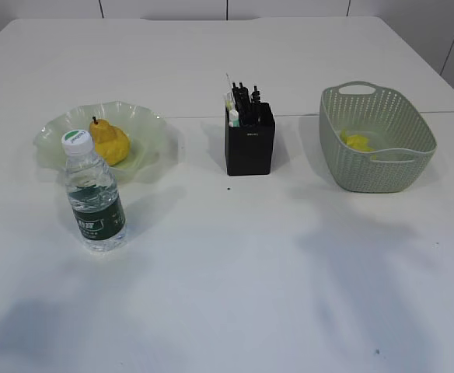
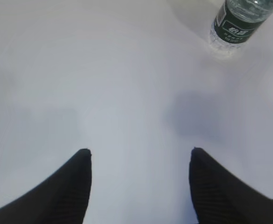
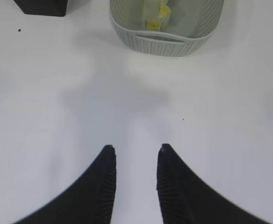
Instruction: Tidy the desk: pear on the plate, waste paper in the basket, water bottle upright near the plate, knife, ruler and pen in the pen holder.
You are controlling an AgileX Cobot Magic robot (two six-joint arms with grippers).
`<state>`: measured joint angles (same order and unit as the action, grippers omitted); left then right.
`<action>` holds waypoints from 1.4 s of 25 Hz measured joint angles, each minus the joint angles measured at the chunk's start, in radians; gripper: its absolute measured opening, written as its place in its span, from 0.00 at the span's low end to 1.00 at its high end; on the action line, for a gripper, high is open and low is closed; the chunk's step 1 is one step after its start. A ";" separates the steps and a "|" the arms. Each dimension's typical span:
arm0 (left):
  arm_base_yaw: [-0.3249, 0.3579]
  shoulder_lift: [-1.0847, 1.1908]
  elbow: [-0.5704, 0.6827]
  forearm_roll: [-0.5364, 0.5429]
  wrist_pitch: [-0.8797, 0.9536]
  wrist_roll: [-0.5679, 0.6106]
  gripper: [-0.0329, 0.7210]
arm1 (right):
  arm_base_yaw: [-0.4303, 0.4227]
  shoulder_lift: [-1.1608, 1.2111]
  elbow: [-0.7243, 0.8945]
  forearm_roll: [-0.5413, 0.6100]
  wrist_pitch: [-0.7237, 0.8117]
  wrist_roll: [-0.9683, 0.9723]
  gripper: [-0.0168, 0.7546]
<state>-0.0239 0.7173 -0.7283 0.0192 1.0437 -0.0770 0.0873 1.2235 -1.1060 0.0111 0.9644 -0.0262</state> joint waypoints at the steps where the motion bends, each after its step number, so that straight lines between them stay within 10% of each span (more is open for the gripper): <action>1: 0.000 -0.024 0.000 0.000 0.014 0.000 0.66 | 0.000 -0.019 0.015 0.000 -0.004 0.000 0.32; 35: 0.000 -0.711 0.075 0.010 0.231 0.000 0.66 | 0.000 -1.002 0.446 0.004 0.287 0.089 0.32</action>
<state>-0.0239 0.0063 -0.6532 0.0293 1.2744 -0.0770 0.0873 0.2216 -0.6596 0.0147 1.2517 0.0630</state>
